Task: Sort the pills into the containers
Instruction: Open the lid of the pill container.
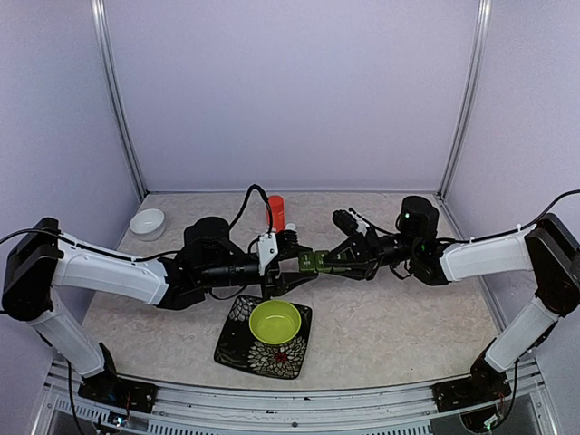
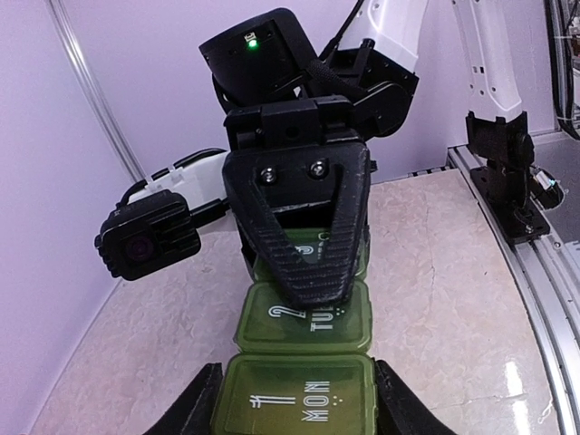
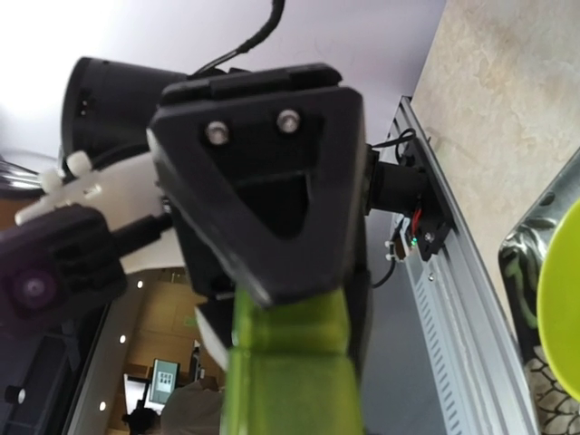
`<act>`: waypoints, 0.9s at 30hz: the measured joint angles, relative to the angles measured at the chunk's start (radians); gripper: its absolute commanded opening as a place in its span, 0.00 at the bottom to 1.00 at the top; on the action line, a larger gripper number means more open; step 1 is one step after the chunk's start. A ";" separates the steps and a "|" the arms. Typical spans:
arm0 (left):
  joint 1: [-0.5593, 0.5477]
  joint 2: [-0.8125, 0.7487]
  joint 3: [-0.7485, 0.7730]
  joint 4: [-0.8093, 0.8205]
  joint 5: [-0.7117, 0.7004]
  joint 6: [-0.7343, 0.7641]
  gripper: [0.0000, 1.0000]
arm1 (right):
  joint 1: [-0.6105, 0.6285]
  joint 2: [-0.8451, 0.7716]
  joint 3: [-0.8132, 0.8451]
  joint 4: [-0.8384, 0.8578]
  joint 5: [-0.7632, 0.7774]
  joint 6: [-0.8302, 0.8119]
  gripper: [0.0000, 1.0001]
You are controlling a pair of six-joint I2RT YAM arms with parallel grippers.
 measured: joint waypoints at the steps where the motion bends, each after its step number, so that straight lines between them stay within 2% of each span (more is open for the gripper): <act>1: -0.001 0.000 0.000 -0.002 0.001 0.005 0.48 | 0.000 0.000 0.000 0.006 -0.002 0.006 0.00; 3: -0.001 -0.001 0.000 -0.005 0.003 0.014 0.38 | 0.000 0.002 0.000 0.018 -0.006 0.017 0.00; 5: 0.000 -0.003 0.000 -0.011 0.009 0.024 0.35 | 0.000 0.005 0.000 0.027 -0.010 0.026 0.00; 6: 0.000 -0.004 0.000 -0.013 0.011 0.029 0.37 | 0.000 0.007 0.000 0.031 -0.012 0.032 0.00; 7: -0.001 -0.005 0.000 -0.016 0.010 0.034 0.46 | 0.000 0.008 0.000 0.032 -0.013 0.035 0.00; 9: -0.001 -0.007 0.000 -0.023 0.009 0.040 0.56 | 0.000 0.011 0.000 0.035 -0.014 0.039 0.00; 16: -0.007 -0.022 0.000 -0.069 -0.030 0.086 0.61 | 0.000 0.012 0.000 0.035 -0.015 0.037 0.00; 22: -0.007 -0.023 0.000 -0.076 -0.051 0.097 0.86 | 0.000 0.012 0.000 0.032 -0.015 0.031 0.00; 27: -0.001 -0.037 -0.017 -0.047 -0.069 0.056 0.90 | 0.000 0.011 0.000 -0.005 -0.014 -0.007 0.00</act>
